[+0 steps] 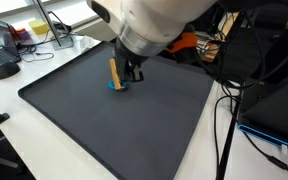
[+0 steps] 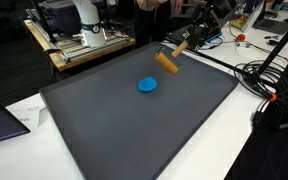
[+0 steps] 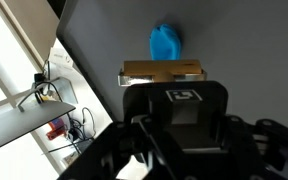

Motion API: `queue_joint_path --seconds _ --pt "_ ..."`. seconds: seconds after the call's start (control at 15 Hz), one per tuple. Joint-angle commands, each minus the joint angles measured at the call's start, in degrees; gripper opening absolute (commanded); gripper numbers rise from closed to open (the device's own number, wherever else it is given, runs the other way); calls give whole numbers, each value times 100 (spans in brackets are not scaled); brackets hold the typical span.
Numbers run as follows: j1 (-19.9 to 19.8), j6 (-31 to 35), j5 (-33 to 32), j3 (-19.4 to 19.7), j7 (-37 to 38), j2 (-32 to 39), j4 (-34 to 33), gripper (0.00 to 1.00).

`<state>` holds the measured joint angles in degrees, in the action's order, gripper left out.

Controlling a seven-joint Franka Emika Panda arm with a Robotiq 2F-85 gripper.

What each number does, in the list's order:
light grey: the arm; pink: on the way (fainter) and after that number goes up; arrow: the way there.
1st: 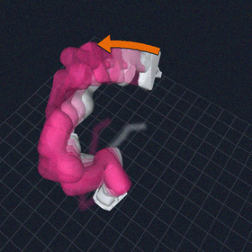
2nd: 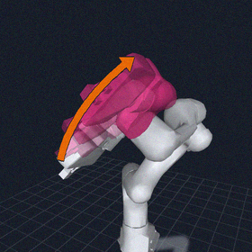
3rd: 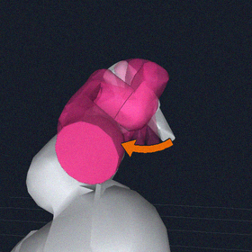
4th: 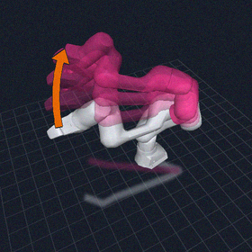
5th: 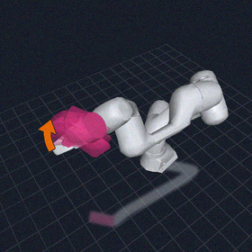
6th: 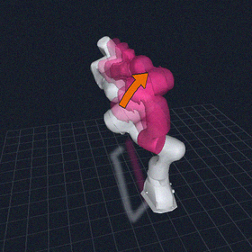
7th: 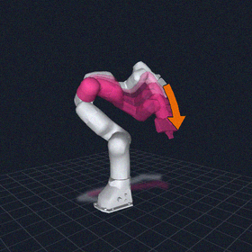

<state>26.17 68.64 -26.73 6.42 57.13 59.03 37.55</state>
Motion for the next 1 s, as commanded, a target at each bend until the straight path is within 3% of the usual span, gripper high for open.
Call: queue_joint_path --seconds 0.0,0.93 --pt "65 5 -113 102 78 287 -344 23" --pt "248 448 -560 431 -71 668 -327 23"
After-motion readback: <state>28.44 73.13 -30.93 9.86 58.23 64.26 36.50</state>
